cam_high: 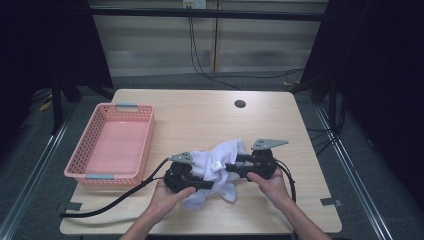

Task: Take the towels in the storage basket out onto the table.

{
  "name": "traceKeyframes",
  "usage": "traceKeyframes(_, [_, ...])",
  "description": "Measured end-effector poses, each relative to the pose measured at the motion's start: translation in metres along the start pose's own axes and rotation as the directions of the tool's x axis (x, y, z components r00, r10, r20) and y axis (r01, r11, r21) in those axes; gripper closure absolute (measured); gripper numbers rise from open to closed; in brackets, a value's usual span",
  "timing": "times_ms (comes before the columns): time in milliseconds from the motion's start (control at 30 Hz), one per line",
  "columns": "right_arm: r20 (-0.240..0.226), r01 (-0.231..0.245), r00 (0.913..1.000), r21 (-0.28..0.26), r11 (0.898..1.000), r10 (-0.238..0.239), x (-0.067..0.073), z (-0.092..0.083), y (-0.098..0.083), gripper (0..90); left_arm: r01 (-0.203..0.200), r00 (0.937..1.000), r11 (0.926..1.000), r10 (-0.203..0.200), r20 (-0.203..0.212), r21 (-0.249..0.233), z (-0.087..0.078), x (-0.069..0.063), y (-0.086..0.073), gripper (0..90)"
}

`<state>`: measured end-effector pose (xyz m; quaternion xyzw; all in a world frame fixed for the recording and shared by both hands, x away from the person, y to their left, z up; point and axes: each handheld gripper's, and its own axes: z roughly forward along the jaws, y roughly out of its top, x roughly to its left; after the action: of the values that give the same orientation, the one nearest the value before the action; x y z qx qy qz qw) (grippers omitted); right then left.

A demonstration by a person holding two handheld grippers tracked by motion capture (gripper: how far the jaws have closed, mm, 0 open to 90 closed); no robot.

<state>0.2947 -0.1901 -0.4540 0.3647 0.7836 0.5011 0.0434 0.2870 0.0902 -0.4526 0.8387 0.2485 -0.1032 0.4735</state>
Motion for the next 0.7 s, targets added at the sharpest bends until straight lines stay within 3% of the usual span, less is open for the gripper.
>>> traceKeyframes(33, [-0.009,0.014,0.9999,-0.001,1.000,-0.014,0.004,-0.001,-0.002,37.1,-0.008,0.9998,1.0000,0.008,-0.018,-0.004,-0.001,0.001,-0.001,84.2])
traceKeyframes(133, [-0.019,0.044,0.9989,0.022,0.999,-0.044,0.017,-0.002,-0.009,32.8,0.021,0.9991,0.9993,-0.022,-0.036,-0.031,0.000,0.012,-0.004,83.5])
traceKeyframes(233, [0.020,0.051,0.9985,0.053,0.997,-0.052,0.024,-0.002,-0.014,32.6,0.034,0.9965,0.9988,-0.037,-0.075,-0.036,0.001,0.022,-0.004,82.6])
traceKeyframes(300, [0.015,0.074,0.9971,0.033,0.997,-0.075,0.025,0.000,-0.016,31.8,0.035,0.9979,0.9985,-0.037,-0.053,-0.042,0.003,0.025,-0.003,78.1])
traceKeyframes(367, [0.013,0.098,0.9950,0.052,0.994,-0.099,0.025,0.009,-0.015,32.7,0.064,0.9970,0.9969,-0.065,-0.041,-0.047,0.008,0.029,-0.004,67.8])
traceKeyframes(400, [0.024,0.103,0.9942,0.066,0.992,-0.105,0.024,0.016,-0.015,34.8,0.056,0.9974,0.9977,-0.057,-0.043,-0.038,0.010,0.029,-0.004,69.2])
traceKeyframes(433, [0.050,0.109,0.9924,0.080,0.991,-0.113,0.024,0.022,-0.015,42.1,0.034,0.9950,0.9985,-0.038,-0.092,-0.043,0.009,0.028,-0.004,71.9])
traceKeyframes(467, [0.087,0.118,0.9881,0.107,0.987,-0.127,0.023,0.027,-0.015,58.2,0.030,0.9934,0.9978,-0.037,-0.109,-0.059,0.007,0.028,-0.003,82.7])
traceKeyframes(500, [0.120,0.113,0.9849,0.099,0.989,-0.125,0.020,0.027,-0.014,67.9,0.042,0.9952,0.9970,-0.047,-0.086,-0.065,0.004,0.028,-0.002,84.0])
traceKeyframes(567, [0.095,0.052,0.9938,0.062,0.997,-0.058,0.010,0.021,-0.011,75.8,0.027,0.9943,0.9940,-0.038,-0.100,-0.106,-0.006,0.026,0.003,85.2])
traceKeyframes(633, [0.140,0.036,0.9894,0.020,0.999,-0.039,0.002,0.008,-0.005,79.9,0.029,0.9957,0.9847,-0.043,-0.082,-0.172,-0.020,0.024,0.008,85.4])
traceKeyframes(700, [0.140,0.000,0.9901,-0.041,0.999,0.005,-0.009,-0.008,0.003,81.6,0.016,0.9950,0.9736,-0.038,-0.093,-0.228,-0.035,0.023,0.013,85.4])
